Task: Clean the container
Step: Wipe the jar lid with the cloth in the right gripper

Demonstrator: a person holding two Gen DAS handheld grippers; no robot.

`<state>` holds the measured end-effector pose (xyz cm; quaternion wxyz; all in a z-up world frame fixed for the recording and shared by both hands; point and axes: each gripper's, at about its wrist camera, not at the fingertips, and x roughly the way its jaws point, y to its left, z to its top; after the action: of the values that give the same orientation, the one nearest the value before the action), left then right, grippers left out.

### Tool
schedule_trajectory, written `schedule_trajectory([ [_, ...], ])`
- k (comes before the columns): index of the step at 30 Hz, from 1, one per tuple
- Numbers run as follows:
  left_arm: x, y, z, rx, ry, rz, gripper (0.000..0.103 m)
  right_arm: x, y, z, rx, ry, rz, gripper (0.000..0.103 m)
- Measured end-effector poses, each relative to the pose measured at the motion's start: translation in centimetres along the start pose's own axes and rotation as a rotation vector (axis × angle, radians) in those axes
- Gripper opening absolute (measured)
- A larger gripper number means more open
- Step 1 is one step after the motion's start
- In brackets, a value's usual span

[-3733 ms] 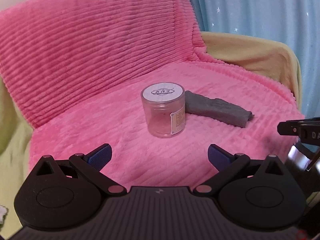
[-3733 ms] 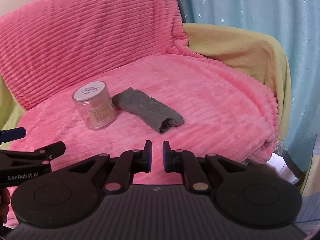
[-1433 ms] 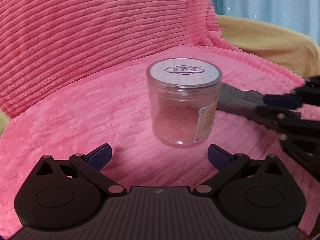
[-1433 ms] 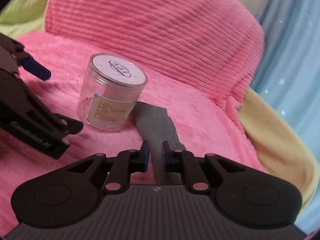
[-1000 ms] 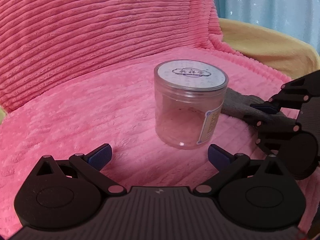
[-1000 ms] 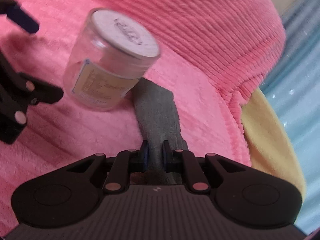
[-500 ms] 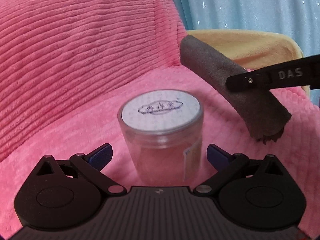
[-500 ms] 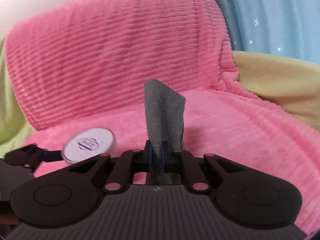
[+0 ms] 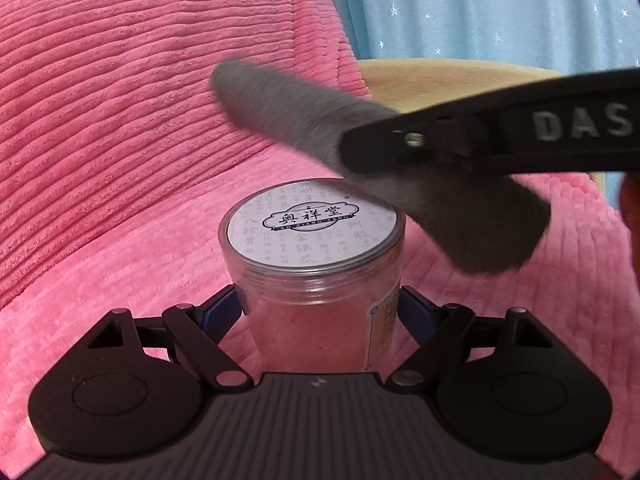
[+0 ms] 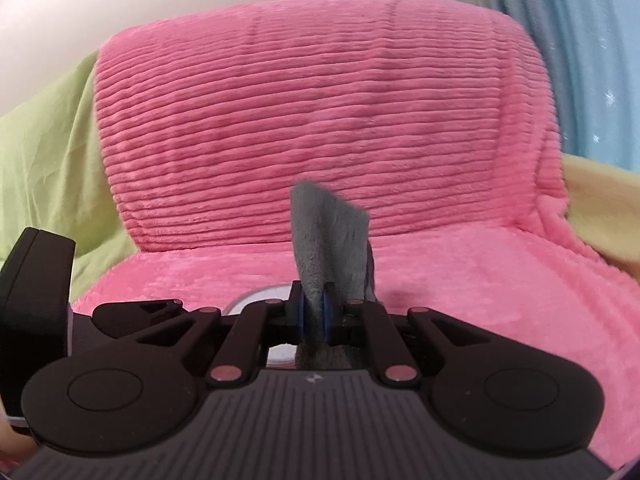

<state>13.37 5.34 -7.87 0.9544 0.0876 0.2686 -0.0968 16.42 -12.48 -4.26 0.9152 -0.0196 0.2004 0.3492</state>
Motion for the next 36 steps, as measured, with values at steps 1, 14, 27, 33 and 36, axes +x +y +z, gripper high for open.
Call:
schedule_trajectory([
  [1, -0.1, 0.0, -0.1, -0.001, 0.001, -0.005, 0.085, 0.3, -0.1, 0.0, -0.004, 0.010, 0.010, 0.007],
  [14, 0.1, -0.3, -0.5, 0.015, -0.005, -0.014, 0.085, 0.9, -0.7, -0.6, 0.163, 0.102, 0.295, 0.007],
  [27, 0.3, -0.7, -0.6, 0.037, -0.010, -0.018, 0.084, 1.1, -2.7, -1.0, 0.226, 0.063, 0.128, 0.006],
  [33, 0.2, -0.4, -0.5, 0.020, -0.008, -0.026, 0.084, -0.6, -1.4, -1.5, 0.230, 0.099, 0.170, 0.007],
  [36, 0.2, -0.4, -0.4, 0.019, -0.007, -0.023, 0.084, -0.4, -0.5, -1.2, 0.209, 0.121, 0.190, 0.007],
])
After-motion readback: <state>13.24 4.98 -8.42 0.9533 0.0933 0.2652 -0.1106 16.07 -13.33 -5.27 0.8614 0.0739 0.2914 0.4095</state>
